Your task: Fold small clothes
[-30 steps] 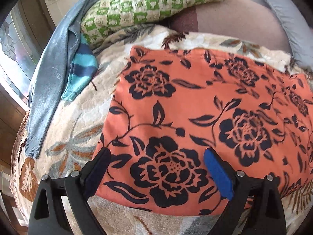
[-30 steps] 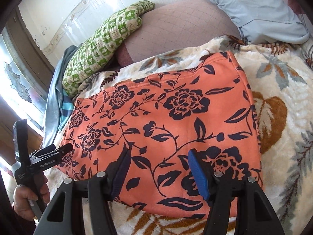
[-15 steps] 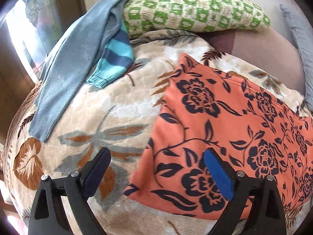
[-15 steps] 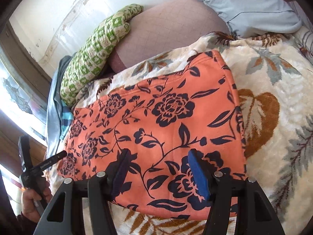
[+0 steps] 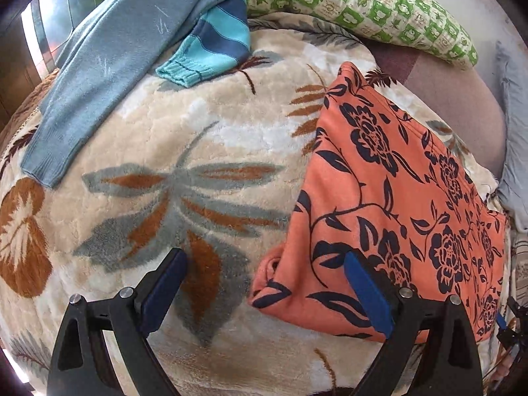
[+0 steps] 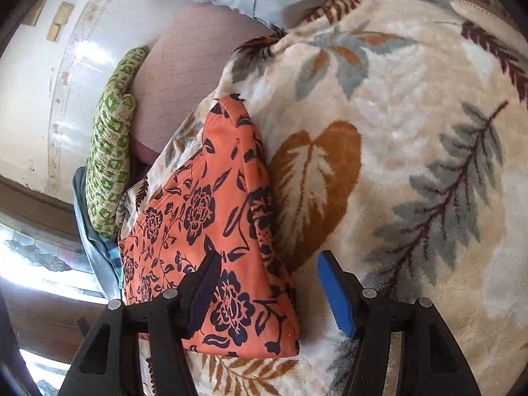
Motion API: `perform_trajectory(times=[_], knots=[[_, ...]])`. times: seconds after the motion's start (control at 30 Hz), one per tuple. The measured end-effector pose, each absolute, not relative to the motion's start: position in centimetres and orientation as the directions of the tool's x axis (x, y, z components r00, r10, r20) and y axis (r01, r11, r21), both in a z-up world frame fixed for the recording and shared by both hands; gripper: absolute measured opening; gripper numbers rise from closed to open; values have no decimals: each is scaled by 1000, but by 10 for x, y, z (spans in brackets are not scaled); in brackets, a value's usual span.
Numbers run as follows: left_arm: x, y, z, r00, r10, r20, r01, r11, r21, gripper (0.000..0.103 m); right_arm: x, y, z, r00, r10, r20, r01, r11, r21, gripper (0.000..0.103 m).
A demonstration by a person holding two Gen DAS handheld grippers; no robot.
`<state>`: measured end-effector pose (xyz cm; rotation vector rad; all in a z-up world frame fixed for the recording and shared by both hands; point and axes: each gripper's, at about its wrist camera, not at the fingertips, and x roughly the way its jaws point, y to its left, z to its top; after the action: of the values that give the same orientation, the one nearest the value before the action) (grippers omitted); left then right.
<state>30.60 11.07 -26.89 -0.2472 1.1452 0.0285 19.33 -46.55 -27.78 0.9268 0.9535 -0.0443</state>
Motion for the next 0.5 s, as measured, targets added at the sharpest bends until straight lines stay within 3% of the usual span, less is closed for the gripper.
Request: perform_trajectory(times=[0.07,0.13,0.17,0.2,0.37,0.5], knots=[[305,104,-269,414,-145,-899,-116,971,-210,95,193,-466,-284,582,374,-722,419,622,661,65],[304,96,-268,416,-176,-892,-81,970,-228,86,193,-464,-287,555,387,-736,421,632,650,65],[304,93,-268,416,-187,-890,-61,971,-233,71,192,-464,-288,551,393,-736,416,635,650,65],[304,89,-267,417,-187,-889,-50,972,-228,65,191,-464,-289,549,404,-732,410,633,657,65],[307,94,-269,423,-195,-885,-72,966,-247,66,194,-452,-298,499,463,-733,391,634,667,66],[309,96,-271,432,-221,-875,-84,956,-283,81,199,-440,-305,481,496,-723,380,625,682,67]])
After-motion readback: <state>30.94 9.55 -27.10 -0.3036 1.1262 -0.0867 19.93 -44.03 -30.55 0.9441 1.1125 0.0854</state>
